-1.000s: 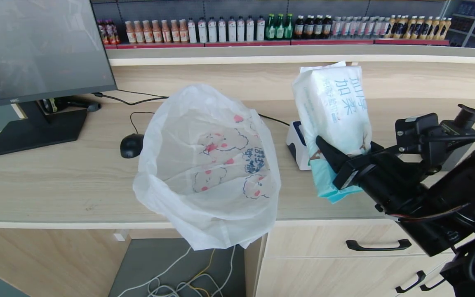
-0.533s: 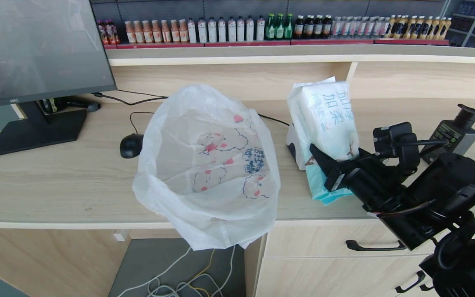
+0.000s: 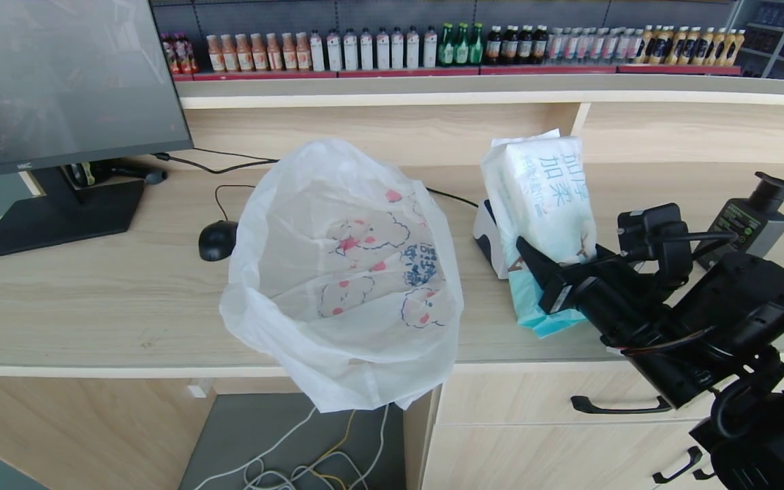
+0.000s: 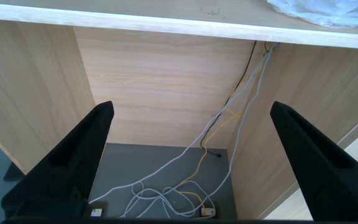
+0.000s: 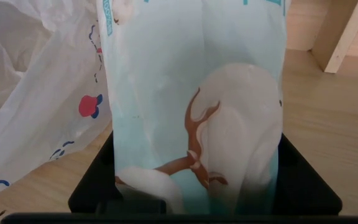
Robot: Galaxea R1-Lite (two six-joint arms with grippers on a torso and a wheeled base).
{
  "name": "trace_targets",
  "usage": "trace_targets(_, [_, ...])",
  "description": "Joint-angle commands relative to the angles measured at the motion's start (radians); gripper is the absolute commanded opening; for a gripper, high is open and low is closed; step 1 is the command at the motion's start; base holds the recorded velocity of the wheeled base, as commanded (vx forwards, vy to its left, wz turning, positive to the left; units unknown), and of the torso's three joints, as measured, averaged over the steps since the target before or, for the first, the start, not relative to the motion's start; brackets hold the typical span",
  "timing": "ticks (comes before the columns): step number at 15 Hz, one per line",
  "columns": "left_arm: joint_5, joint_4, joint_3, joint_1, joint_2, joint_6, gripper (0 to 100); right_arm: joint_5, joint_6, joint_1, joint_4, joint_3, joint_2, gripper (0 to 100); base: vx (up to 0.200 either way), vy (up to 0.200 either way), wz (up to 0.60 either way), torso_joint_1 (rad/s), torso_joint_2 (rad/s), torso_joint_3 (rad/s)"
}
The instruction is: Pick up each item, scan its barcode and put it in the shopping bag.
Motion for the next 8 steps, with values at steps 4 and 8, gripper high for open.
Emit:
trace_targets(4, [0.0, 0.0, 0.0, 0.001, 0.0, 0.0, 100, -0.001, -0.001, -0.004, 0.003, 0.007, 0.005, 0, 0.0, 0.0, 0.0, 0.0, 0.0, 0.0])
trace_targets(8, [0.0, 0.0, 0.0, -0.001, 0.0, 0.0, 100, -0.001, -0.001, -0.004, 0.003, 0.009, 0.013, 0, 0.0, 0.0, 0.0, 0.0, 0.0, 0.0])
